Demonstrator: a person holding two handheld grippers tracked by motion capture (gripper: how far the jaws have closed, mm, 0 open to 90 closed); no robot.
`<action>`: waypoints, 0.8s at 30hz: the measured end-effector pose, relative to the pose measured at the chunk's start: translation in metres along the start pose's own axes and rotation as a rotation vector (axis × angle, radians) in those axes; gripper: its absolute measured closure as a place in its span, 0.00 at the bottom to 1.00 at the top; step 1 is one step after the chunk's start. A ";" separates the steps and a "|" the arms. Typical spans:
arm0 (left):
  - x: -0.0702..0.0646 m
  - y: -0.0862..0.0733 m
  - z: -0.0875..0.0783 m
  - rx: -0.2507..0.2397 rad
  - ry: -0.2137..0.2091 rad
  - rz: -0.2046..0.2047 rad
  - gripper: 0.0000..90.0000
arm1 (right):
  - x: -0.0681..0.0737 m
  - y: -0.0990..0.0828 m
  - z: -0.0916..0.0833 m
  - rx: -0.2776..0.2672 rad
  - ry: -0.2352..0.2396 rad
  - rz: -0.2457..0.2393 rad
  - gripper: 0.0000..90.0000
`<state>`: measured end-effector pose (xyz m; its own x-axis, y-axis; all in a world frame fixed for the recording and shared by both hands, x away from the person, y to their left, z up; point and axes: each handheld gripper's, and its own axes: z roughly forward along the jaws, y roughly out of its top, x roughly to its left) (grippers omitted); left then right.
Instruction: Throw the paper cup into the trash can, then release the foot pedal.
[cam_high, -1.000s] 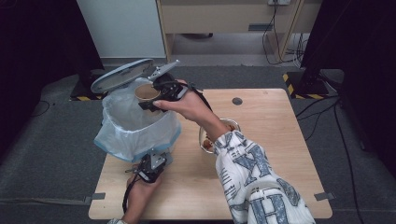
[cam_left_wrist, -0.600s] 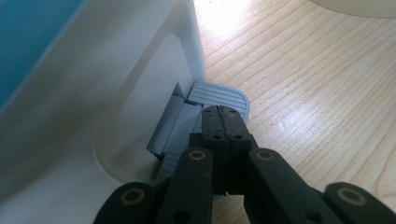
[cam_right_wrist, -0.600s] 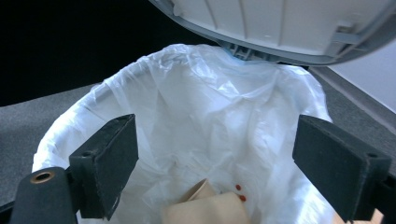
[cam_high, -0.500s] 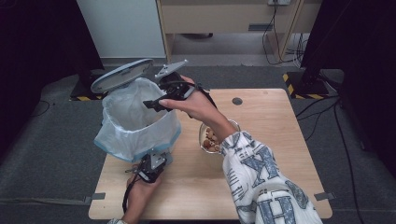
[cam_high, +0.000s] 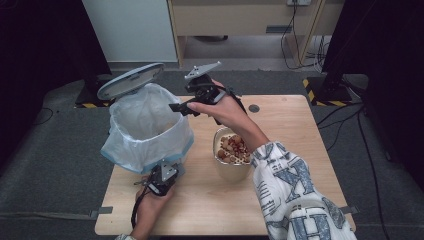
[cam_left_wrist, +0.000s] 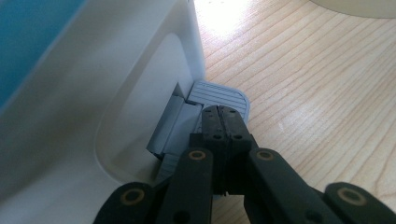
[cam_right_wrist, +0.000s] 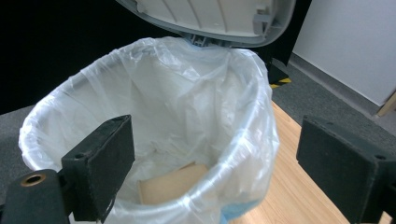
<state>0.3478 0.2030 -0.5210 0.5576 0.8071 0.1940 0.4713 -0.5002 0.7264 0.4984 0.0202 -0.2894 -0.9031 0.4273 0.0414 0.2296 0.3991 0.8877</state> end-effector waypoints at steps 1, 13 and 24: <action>0.000 0.000 0.000 0.000 0.000 0.000 0.99 | -0.001 -0.001 -0.001 0.002 -0.002 0.002 0.13; 0.000 0.000 0.000 -0.002 -0.001 -0.006 0.99 | -0.024 -0.017 -0.027 0.003 -0.061 0.038 0.13; -0.007 0.003 -0.021 -0.072 -0.013 -0.071 0.66 | -0.047 -0.038 -0.050 0.013 -0.123 0.072 0.13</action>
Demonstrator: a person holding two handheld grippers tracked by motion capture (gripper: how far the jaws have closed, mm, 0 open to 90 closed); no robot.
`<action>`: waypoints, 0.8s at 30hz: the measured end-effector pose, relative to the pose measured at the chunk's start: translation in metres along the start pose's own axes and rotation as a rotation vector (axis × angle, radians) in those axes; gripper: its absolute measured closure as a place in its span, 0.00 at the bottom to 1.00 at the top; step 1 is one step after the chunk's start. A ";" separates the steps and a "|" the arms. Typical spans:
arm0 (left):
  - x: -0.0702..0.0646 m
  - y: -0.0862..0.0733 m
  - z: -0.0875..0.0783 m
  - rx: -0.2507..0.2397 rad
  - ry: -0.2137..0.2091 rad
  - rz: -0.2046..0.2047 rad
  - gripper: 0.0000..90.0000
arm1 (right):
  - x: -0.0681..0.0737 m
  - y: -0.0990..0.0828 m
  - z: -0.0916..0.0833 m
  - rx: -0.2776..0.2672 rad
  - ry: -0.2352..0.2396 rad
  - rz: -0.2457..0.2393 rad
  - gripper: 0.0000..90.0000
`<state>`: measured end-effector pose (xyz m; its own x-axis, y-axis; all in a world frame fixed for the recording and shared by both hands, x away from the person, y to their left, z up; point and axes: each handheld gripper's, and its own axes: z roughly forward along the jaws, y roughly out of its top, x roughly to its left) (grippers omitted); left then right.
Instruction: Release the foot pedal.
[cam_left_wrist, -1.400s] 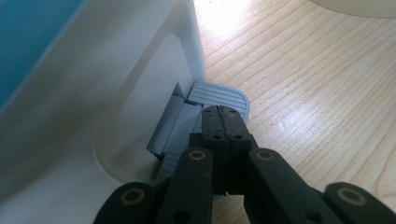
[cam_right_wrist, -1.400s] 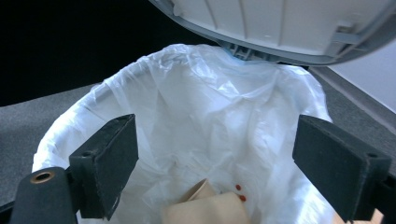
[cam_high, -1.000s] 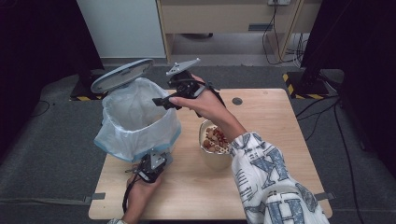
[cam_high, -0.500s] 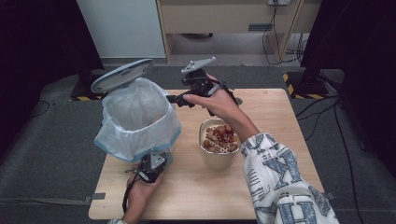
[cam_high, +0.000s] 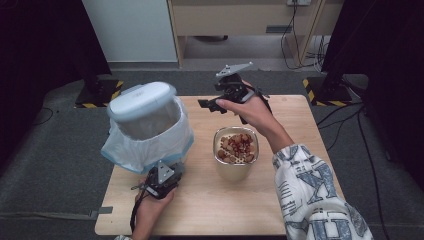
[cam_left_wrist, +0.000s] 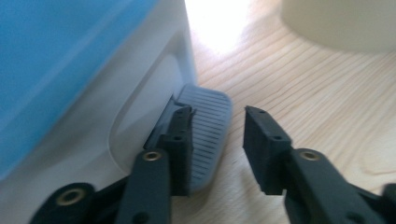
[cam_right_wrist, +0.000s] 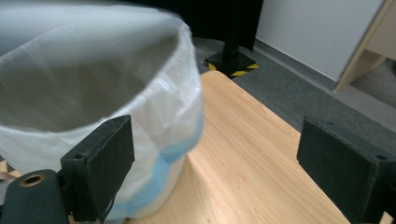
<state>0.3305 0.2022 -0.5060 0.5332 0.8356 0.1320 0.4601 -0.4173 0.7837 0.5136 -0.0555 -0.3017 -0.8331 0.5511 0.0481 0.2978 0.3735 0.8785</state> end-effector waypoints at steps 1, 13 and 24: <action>-0.001 -0.001 0.000 -0.003 -0.003 -0.004 0.65 | -0.003 -0.002 -0.002 0.000 -0.007 0.009 0.13; 0.000 0.000 0.001 -0.002 -0.023 -0.032 0.52 | -0.025 -0.015 -0.024 -0.008 -0.072 0.050 0.12; 0.001 0.001 0.000 -0.011 -0.046 -0.041 0.37 | -0.032 -0.019 -0.033 -0.011 -0.109 0.075 0.11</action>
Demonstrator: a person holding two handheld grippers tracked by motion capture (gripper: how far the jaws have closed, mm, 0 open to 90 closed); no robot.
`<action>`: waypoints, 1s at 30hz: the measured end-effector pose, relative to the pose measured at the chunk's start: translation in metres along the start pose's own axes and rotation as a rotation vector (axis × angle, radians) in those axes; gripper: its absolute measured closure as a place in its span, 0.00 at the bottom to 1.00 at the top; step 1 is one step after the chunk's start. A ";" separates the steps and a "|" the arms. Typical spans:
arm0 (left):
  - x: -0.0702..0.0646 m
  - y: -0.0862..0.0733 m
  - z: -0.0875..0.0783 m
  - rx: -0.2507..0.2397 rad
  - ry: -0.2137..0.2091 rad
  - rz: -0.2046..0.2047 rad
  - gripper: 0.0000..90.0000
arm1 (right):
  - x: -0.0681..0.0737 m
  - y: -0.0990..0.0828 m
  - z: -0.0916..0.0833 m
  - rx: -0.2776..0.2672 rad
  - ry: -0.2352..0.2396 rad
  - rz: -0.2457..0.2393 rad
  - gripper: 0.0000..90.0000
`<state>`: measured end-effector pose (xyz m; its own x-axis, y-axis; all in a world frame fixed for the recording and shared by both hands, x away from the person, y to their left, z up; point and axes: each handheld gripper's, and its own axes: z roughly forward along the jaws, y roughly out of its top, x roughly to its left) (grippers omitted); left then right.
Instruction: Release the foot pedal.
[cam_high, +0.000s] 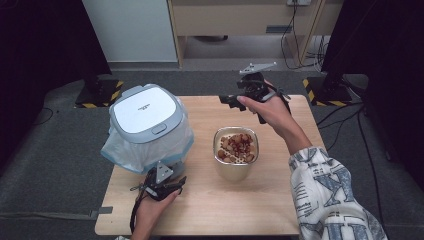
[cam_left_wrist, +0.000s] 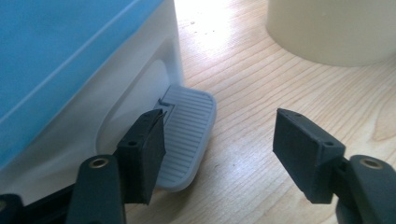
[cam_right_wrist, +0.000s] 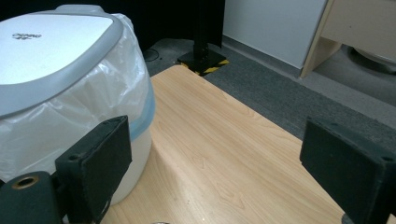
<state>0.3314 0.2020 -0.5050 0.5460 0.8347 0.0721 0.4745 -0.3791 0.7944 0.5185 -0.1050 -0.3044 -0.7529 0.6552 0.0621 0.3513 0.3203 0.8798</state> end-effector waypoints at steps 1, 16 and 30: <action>0.000 0.000 0.000 -0.001 -0.003 0.001 0.36 | -0.001 -0.001 -0.001 0.001 -0.003 -0.002 0.10; 0.000 0.000 0.000 -0.012 -0.027 -0.003 0.32 | -0.020 -0.012 -0.020 -0.016 -0.078 0.030 0.09; -0.001 0.000 0.001 -0.019 -0.054 -0.006 0.30 | -0.035 -0.024 -0.037 -0.022 -0.122 0.067 0.09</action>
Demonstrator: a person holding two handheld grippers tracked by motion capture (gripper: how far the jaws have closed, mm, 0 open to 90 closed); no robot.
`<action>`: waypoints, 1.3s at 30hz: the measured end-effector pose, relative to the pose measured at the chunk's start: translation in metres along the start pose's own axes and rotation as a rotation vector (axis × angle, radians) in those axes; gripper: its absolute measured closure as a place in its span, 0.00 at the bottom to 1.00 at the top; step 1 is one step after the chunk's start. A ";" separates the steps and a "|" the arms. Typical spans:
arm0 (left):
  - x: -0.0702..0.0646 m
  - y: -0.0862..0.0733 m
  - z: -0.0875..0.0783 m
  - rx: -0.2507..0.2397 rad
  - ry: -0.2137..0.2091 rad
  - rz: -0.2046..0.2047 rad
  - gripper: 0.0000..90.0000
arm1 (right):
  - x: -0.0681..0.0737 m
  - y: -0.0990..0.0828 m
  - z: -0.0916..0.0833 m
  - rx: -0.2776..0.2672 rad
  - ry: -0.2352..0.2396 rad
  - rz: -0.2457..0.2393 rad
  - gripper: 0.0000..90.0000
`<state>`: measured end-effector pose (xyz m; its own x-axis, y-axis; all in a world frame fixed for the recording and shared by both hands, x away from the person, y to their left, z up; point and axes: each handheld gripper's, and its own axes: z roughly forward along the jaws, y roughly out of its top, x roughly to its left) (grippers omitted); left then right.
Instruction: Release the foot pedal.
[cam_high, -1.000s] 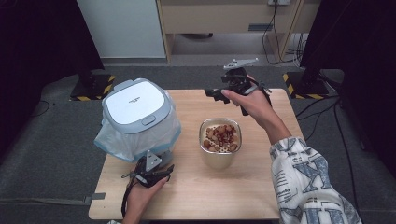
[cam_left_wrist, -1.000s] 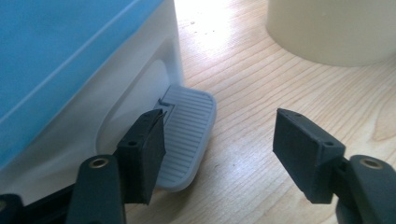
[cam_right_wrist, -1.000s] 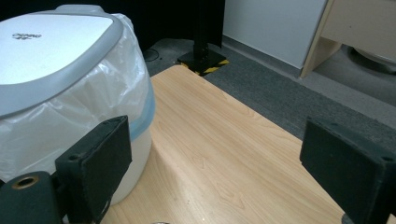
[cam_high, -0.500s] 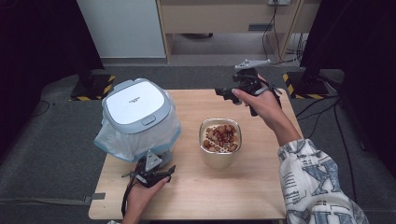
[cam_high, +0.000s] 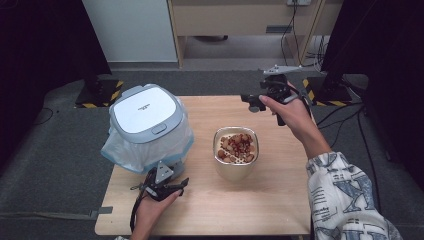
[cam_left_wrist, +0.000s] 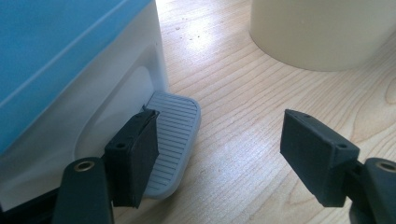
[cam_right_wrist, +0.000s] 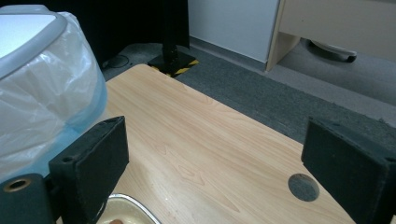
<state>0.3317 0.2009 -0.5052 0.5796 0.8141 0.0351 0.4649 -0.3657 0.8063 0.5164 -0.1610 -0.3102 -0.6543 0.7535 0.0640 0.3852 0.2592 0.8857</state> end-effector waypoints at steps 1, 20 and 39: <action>0.000 0.000 0.000 0.000 -0.001 0.000 0.30 | -0.002 -0.001 -0.001 0.002 -0.003 -0.003 0.09; 0.000 0.000 0.000 0.005 -0.009 0.006 0.29 | -0.026 -0.025 -0.018 0.006 -0.058 0.043 0.08; 0.001 0.000 0.001 0.004 -0.007 0.011 0.29 | -0.047 -0.056 -0.030 0.010 -0.123 0.097 0.08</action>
<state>0.3325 0.2010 -0.5059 0.5896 0.8067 0.0397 0.4610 -0.3764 0.8036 0.5057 -0.2288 -0.3491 -0.5296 0.8432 0.0920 0.4500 0.1873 0.8732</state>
